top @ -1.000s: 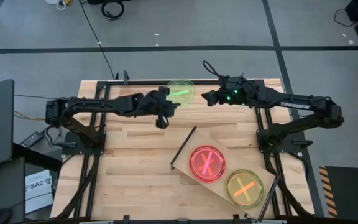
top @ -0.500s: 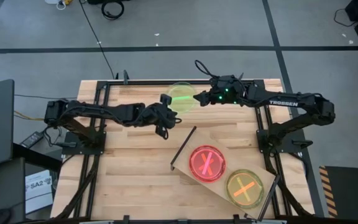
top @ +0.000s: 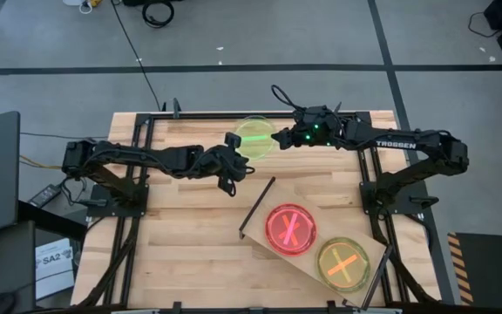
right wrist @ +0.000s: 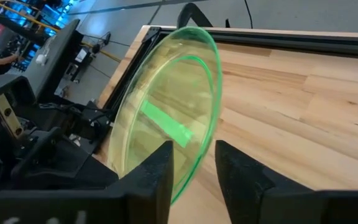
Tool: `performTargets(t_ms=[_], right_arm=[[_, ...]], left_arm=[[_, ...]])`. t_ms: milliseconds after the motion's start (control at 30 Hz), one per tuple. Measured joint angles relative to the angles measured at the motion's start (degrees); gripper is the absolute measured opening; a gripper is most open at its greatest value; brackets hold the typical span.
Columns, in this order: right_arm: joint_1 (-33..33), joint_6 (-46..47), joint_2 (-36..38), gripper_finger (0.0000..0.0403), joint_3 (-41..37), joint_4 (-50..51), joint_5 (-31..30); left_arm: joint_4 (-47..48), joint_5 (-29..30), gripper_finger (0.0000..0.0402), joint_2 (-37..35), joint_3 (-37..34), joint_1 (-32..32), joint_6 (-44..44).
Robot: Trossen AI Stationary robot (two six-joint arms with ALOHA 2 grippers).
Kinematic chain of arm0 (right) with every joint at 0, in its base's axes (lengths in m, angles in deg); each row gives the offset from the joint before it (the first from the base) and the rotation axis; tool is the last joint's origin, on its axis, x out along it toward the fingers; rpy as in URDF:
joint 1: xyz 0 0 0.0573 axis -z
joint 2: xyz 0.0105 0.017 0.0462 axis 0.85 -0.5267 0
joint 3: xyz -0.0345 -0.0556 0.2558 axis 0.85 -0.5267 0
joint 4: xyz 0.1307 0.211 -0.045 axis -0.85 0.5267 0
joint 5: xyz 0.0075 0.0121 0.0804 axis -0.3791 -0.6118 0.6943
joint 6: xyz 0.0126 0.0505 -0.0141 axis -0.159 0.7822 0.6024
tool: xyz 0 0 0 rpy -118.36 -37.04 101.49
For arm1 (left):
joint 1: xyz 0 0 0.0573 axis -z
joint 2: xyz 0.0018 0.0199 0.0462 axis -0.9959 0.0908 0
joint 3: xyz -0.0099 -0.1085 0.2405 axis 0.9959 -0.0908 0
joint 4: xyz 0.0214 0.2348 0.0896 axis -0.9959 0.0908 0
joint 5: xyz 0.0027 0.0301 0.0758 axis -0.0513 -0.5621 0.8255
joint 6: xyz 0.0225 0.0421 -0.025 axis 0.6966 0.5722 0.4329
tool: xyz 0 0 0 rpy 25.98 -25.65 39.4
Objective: Place and stack plates onto a shelf
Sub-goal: Stack the transparent green plate on the transparent orange plate on the shelf
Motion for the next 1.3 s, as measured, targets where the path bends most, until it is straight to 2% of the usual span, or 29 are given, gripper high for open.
performTargets(t_ms=[367, 867, 967, 1300], right_arm=[[0.0, -0.2, 0.0, 0.0076, 0.0, 0.0, 0.0], [0.0, -0.5, 0.0, 0.0048, 0.0, 0.0, 0.0], [0.0, -0.6, 0.0, 0.0047, 0.0, 0.0, 0.0], [0.0, -0.6, 0.0, 0.0035, 0.0, 0.1, 0.0]], left_arm=[[0.0, 0.0, 0.0009, 0.0, 0.0, 0.0, 0.0], [0.0, 0.0, 0.001, 0.0, 0.0, 0.0, -0.2], [-0.1, 0.0, 0.0026, 0.0, 0.0, 0.0, -0.4], [-0.2, 0.0, 0.0124, 0.0, 0.1, 0.0, -0.6]])
